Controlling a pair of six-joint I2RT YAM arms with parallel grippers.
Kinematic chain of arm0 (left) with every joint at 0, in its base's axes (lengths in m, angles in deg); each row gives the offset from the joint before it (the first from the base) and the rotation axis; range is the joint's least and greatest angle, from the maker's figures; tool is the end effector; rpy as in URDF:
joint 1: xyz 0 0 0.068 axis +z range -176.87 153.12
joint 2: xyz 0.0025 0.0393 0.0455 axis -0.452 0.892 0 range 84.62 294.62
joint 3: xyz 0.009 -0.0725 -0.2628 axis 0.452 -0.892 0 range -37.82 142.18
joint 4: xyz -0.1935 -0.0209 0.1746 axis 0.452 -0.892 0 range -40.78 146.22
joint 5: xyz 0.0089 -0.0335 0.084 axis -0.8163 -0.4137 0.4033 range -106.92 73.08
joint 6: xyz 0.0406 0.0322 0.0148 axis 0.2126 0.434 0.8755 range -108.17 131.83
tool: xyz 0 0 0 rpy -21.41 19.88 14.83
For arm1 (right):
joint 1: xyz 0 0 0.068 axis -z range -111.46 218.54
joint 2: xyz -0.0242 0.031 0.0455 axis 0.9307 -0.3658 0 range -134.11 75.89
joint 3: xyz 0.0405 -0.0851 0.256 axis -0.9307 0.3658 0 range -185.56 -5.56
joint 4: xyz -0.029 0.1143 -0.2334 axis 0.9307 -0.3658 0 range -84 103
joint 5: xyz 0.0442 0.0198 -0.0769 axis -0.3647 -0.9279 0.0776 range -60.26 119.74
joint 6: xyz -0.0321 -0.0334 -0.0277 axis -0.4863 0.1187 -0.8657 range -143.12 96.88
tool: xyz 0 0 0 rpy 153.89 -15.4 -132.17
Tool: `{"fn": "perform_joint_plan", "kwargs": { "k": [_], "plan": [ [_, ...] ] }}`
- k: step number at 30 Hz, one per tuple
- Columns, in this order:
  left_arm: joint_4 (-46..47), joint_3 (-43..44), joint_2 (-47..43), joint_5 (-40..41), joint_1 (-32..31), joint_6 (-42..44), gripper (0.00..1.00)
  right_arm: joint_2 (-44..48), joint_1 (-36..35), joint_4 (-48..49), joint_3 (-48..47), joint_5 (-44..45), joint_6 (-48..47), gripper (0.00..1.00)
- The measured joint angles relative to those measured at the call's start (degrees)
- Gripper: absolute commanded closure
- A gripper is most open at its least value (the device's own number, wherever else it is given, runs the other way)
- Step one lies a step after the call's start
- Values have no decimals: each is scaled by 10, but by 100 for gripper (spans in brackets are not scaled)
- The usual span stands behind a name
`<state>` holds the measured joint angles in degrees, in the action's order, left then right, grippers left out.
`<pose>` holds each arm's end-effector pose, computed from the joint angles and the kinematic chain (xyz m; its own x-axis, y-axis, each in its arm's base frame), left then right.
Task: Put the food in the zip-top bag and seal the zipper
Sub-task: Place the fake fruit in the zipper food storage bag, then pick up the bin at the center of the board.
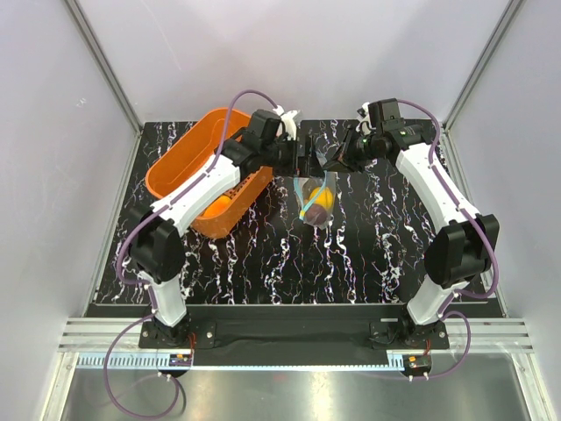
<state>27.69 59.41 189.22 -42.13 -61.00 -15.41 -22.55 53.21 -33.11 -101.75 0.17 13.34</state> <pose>0.3419 -0.2499 0.3347 -0.7947 0.0383 -0.6058 0.4830 0.6443 -0.5929 0.3576 0.1162 0.3464 -0.9042 0.2881 -0.3152 -0.0109 0.7224 0.6914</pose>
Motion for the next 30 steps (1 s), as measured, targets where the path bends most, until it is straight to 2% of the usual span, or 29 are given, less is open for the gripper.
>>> {"fn": "perform_joint_plan", "kwargs": {
  "k": [8, 12, 17, 21, 27, 30],
  "plan": [
    [-89, 25, -32, 82, 16, 57, 1, 0, 0, 0, 0, 0, 0, 100],
    [-143, 25, -71, 139, 74, 85, 1, 0, 0, 0, 3, 0, -1, 100],
    [-188, 1, -113, 176, 144, 173, 1, 0, 0, -2, 9, 0, -1, 100],
    [-213, -30, -130, 173, 134, 225, 1, 0, 0, -3, 9, 0, -2, 100],
    [-234, -59, -128, 160, 127, 250, 1, -10, 0, -3, 8, -1, -3, 100],
    [-241, -59, -112, 163, 127, 251, 10, -15, 0, -3, 8, -1, -4, 100]
  ]
}}
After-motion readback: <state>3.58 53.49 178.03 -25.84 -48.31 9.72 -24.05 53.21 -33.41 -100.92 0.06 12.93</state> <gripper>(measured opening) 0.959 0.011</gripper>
